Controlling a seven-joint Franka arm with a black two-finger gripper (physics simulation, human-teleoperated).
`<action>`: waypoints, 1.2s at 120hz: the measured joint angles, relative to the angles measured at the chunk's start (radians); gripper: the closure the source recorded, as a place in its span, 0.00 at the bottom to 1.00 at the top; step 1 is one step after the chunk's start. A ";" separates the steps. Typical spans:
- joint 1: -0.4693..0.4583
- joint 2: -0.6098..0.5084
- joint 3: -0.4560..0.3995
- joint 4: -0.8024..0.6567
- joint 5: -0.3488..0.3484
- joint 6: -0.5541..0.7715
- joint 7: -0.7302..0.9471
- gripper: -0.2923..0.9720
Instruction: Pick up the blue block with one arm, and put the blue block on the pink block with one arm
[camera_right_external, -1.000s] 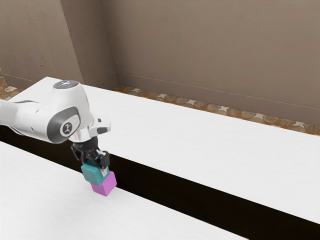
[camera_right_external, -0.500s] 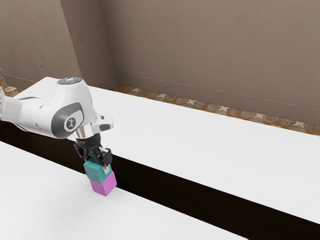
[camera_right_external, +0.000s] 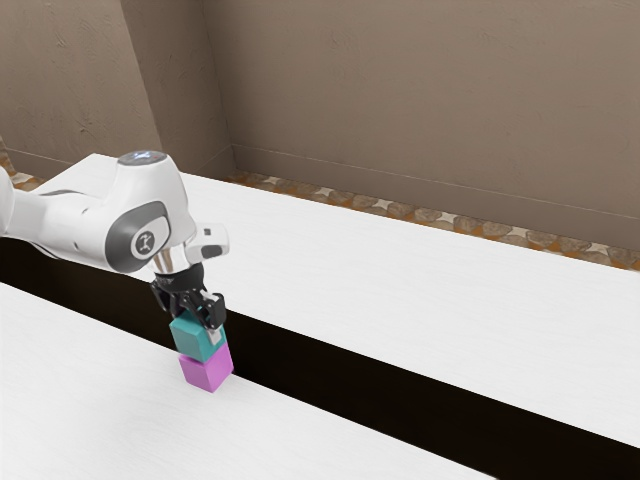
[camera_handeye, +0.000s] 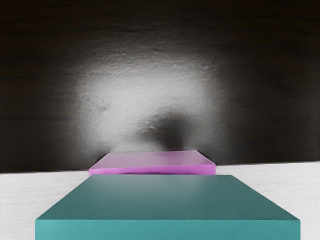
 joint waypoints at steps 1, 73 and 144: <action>0.000 0.000 0.000 0.000 0.000 0.000 0.000 0.48; 0.012 -0.014 0.000 -0.013 -0.004 0.000 0.000 0.48; 0.009 -0.012 0.000 -0.028 -0.005 0.001 -0.022 0.48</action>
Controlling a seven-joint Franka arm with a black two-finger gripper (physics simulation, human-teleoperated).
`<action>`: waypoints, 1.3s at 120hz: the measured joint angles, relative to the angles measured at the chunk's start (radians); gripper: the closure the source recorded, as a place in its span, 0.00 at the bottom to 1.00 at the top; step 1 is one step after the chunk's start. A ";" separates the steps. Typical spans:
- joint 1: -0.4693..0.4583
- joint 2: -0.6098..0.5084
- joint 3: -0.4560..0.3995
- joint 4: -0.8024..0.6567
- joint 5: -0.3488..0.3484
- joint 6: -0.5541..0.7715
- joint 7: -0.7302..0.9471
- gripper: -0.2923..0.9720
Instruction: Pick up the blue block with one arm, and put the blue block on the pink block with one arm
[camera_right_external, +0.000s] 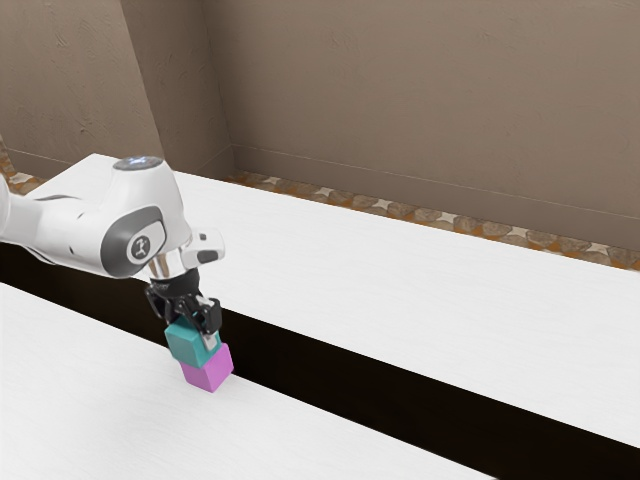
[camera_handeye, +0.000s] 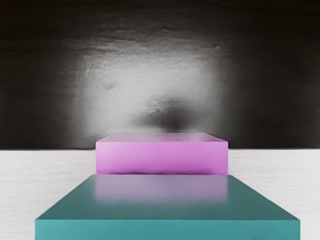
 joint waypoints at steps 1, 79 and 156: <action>0.000 0.000 0.000 0.000 0.000 0.000 0.000 0.48; 0.002 0.014 0.001 0.022 0.004 0.007 -0.006 0.48; -0.003 0.007 -0.002 0.028 -0.014 0.008 0.003 0.30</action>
